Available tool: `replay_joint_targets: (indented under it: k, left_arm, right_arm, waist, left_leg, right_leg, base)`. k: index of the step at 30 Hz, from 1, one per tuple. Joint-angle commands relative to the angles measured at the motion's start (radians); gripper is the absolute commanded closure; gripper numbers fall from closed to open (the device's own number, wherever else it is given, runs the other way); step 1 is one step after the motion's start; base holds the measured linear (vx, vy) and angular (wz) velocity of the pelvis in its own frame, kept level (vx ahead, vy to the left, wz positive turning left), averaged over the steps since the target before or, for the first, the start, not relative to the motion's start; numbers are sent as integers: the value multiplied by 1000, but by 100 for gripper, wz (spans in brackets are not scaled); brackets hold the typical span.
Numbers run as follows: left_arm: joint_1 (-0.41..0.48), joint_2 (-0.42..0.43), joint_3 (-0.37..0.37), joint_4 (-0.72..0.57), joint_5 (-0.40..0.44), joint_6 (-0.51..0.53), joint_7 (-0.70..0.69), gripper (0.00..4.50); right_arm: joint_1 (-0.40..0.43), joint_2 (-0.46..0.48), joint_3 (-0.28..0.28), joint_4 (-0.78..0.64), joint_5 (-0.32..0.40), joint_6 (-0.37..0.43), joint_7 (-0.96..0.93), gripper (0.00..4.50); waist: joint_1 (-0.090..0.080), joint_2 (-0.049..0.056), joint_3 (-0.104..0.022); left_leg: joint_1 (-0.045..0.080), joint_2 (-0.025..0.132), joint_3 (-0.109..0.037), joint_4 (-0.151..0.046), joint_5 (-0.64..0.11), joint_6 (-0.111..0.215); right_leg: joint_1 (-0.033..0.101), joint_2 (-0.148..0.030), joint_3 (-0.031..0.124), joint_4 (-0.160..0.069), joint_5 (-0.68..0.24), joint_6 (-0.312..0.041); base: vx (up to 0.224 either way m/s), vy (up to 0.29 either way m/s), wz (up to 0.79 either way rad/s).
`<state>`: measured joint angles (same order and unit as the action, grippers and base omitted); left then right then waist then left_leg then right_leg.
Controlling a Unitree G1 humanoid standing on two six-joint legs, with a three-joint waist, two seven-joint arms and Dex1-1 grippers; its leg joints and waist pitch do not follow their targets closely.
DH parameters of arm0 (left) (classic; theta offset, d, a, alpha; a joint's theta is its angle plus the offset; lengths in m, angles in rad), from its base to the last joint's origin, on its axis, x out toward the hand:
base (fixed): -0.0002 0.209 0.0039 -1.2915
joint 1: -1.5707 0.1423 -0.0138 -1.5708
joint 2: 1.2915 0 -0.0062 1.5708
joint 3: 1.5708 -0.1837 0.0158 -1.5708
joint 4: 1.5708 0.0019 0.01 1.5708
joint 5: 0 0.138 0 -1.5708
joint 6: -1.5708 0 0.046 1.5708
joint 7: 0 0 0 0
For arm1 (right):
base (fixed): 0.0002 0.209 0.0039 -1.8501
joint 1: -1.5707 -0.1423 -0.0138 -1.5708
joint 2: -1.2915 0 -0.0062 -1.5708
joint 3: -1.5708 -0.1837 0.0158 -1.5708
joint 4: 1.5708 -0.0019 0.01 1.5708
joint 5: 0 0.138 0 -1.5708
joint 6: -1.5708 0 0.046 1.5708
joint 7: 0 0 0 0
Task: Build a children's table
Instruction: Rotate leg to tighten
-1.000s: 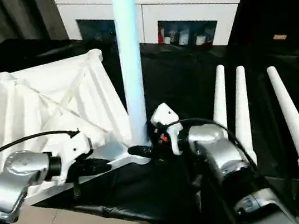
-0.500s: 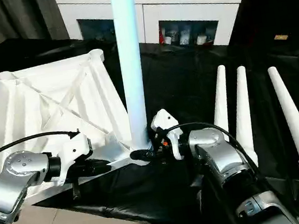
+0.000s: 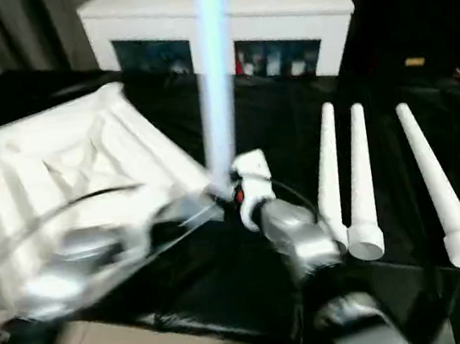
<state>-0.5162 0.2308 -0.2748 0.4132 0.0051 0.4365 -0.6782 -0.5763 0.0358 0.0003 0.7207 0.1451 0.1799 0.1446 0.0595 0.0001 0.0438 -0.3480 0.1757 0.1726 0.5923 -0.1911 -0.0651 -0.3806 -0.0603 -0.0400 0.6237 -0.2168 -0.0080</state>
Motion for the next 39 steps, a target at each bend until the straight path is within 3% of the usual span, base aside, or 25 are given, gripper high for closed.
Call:
replay_joint_targets:
  k: [1,3,5,6,7,10,11,15,17,19,20,21,22,23,25,27,30,31,33,35,37,39]
  left_arm:
    - [9,-42,-25,73,22,8,61,450]
    - [-26,-102,-49,131,50,-48,90,450]
    - [-37,-109,-62,147,62,-72,83,450]
    - [-42,-111,-64,154,67,-77,86,450]
    - [-42,-107,-67,155,71,-85,83,450]
    - [-44,-88,-73,161,77,-112,68,450]
    - [-45,-85,-74,164,78,-120,64,450]
    - [-58,-75,-67,201,87,-208,29,450]
    - [-67,-77,-60,214,88,-247,36,450]
    - [-76,-87,-37,225,72,-263,53,450]
    - [-83,-96,-17,225,54,-285,54,406]
    - [-87,-101,-4,220,41,-296,53,395]
    - [-93,-110,17,209,22,-299,60,395]
    - [-94,-111,20,207,19,-299,61,392]
    - [-99,-116,33,206,10,-315,63,363]
    - [-95,-119,85,149,-40,-316,55,353]
    - [-81,-105,125,86,-73,-298,54,333]
    - [-73,-94,134,60,-78,-287,52,318]
    - [-47,-54,177,-20,-93,-245,67,305]
    - [-19,4,232,-92,-102,-218,94,281]
    - [31,104,337,-177,-97,-181,137,263]
    - [46,134,365,-197,-92,-177,145,249]
  right_arm:
    - [25,5,-51,98,-7,29,-113,182]
    - [-9,42,-35,142,-42,-4,-191,182]
    - [-22,50,-32,153,-48,-23,-195,182]
    - [-29,53,-34,162,-47,-30,-199,147]
    - [-29,53,-39,156,-41,-36,-191,126]
    - [-21,44,-45,118,-34,-68,-173,106]
    - [-20,40,-42,111,-37,-74,-174,77]
    - [-4,10,-26,20,-73,-72,-179,52]
    - [19,-7,-25,-48,-76,-52,-171,52]
    - [38,-20,-23,-94,-78,-38,-163,52]
    - [62,-31,-22,-143,-78,-22,-155,39]
    - [78,-37,-20,-176,-77,-11,-149,39]
    - [106,-49,-17,-233,-77,6,-140,39]
    - [111,-51,-16,-243,-76,9,-139,39]
    - [136,-58,-14,-290,-77,28,-137,39]
    - [216,-80,-10,-456,-66,98,-113,39]
    - [266,-102,-1,-558,-53,147,-77,39]
    - [279,-112,7,-584,-53,162,-64,39]
    - [313,-141,20,-644,-50,183,-30,39]
    - [345,-166,23,-698,-35,201,1,39]
    - [379,-194,12,-738,-14,198,37,39]
    - [390,-200,9,-758,-10,210,47,39]
  waist:
    - [-1,6,-37]
    - [-2,13,-33]
    - [-4,9,-40]
    - [-2,9,-42]
    - [-1,14,-41]
    - [1,11,-40]
    - [1,10,-40]
    - [13,4,-47]
    - [22,2,-49]
    - [28,4,-48]
    - [32,6,-48]
    - [34,4,-47]
    - [39,6,-53]
    - [44,9,-64]
    - [42,11,-66]
    - [45,9,-78]
    - [50,9,-79]
    - [50,15,-76]
    - [48,11,-69]
    - [46,17,-63]
    - [33,17,-56]
    - [22,17,-51]
  left_leg:
    - [23,46,-24,-87,-402,-49]
    - [30,44,-25,-88,-449,-52]
    - [27,45,-30,-91,-449,-54]
    - [18,47,-30,-96,-425,-46]
    - [17,48,-29,-98,-418,-42]
    - [15,47,-27,-97,-421,-35]
    - [13,47,-27,-97,-417,-32]
    - [9,47,-21,-95,-333,-15]
    - [-1,49,-19,-95,-275,-3]
    - [1,49,-16,-93,-262,-2]
    - [4,49,-14,-92,-255,-1]
    - [3,48,-13,-92,-245,3]
    - [2,50,-12,-89,-211,8]
    - [-2,54,-12,-83,-143,19]
    - [-20,49,-14,-82,-83,32]
    - [-20,46,-15,-68,-2,63]
    - [-21,47,-13,-58,40,109]
    - [-22,48,-13,-60,12,112]
    - [-21,51,-12,-66,-50,97]
    - [-19,54,-14,-74,-111,69]
    - [-21,53,-15,-82,-173,36]
    - [-19,49,-16,-88,-238,7]
  right_leg:
    - [1,-83,50,-114,-434,-132]
    - [-9,-80,48,-124,-479,-118]
    - [0,-82,45,-121,-459,-112]
    - [7,-83,45,-118,-414,-111]
    - [4,-82,47,-116,-384,-117]
    - [5,-85,48,-117,-389,-121]
    - [6,-86,48,-118,-395,-120]
    - [9,-86,52,-116,-357,-108]
    - [17,-86,52,-110,-312,-115]
    - [14,-86,52,-110,-308,-117]
    - [13,-85,53,-111,-301,-117]
    - [15,-84,54,-112,-289,-115]
    - [18,-86,55,-105,-237,-127]
    - [24,-85,52,-90,-121,-144]
    - [33,-78,46,-74,23,-165]
    - [38,-70,43,-52,237,-179]
    - [33,-70,40,-43,358,-200]
    - [34,-72,39,-46,320,-209]
    - [33,-74,39,-56,217,-205]
    - [32,-75,40,-64,111,-193]
    - [31,-73,41,-73,-1,-167]
    - [28,-70,41,-83,-120,-146]
  base:
    - [0,0,0]
    - [0,0,0]
    - [0,0,0]
    - [0,0,0]
    - [0,0,0]
    - [0,0,0]
    - [0,0,0]
    - [0,0,0]
    - [0,0,0]
    - [0,0,0]
    - [0,0,0]
    - [0,0,0]
    - [0,0,0]
    - [0,0,0]
    - [0,0,0]
    - [0,0,0]
    - [35,19,2]
    - [0,0,0]
    - [0,0,0]
    - [0,0,0]
    - [0,0,0]
    - [0,0,0]
